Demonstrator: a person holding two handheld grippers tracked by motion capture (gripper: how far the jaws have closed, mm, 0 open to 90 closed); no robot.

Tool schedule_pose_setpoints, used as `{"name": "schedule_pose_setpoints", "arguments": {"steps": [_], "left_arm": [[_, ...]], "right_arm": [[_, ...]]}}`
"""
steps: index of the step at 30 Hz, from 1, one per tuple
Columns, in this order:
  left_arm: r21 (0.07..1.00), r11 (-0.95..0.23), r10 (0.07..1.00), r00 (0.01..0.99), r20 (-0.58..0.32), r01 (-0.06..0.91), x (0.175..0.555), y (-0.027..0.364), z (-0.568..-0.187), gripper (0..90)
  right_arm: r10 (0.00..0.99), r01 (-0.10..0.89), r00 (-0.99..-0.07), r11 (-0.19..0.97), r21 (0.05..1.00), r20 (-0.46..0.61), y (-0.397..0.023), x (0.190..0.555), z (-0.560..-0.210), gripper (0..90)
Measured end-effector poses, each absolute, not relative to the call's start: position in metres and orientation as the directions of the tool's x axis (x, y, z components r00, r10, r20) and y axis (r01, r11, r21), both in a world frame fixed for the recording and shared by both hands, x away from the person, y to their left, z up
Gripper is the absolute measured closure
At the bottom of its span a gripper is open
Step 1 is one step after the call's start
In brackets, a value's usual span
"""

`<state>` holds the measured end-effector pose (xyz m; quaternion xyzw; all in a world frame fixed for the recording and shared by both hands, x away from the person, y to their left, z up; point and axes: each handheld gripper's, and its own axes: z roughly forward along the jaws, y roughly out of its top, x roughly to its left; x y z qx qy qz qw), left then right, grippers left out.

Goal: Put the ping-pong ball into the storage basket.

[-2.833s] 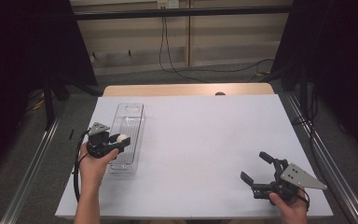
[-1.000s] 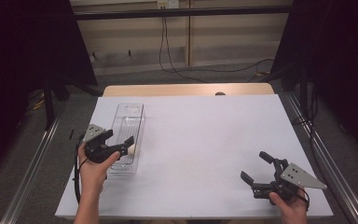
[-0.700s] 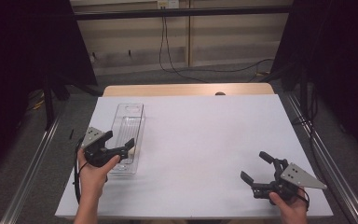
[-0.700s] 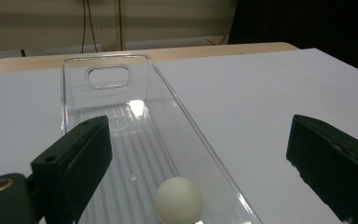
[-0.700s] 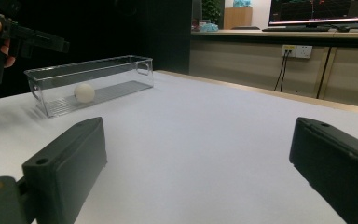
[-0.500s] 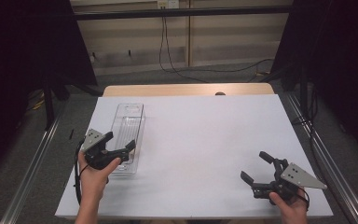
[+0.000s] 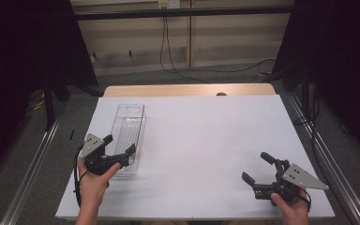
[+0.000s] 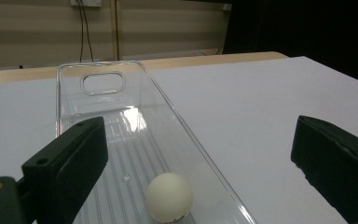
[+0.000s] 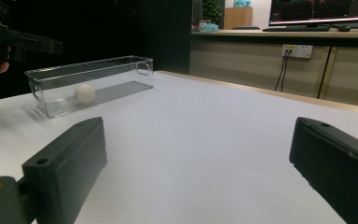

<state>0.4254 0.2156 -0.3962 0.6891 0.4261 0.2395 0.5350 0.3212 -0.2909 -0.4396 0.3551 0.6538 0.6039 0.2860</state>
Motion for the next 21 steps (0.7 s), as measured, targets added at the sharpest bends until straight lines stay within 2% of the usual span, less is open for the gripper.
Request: {"name": "schedule_pose_setpoints", "arguments": {"steps": [21], "left_arm": [[0.956,-0.042,0.843,0.523,-0.122,0.29,0.411,0.222,-0.405,2.8]], "right_arm": [[0.807,0.122,-0.588,0.019,0.992,0.057,-0.29,0.322,-0.441,3.5]]}}
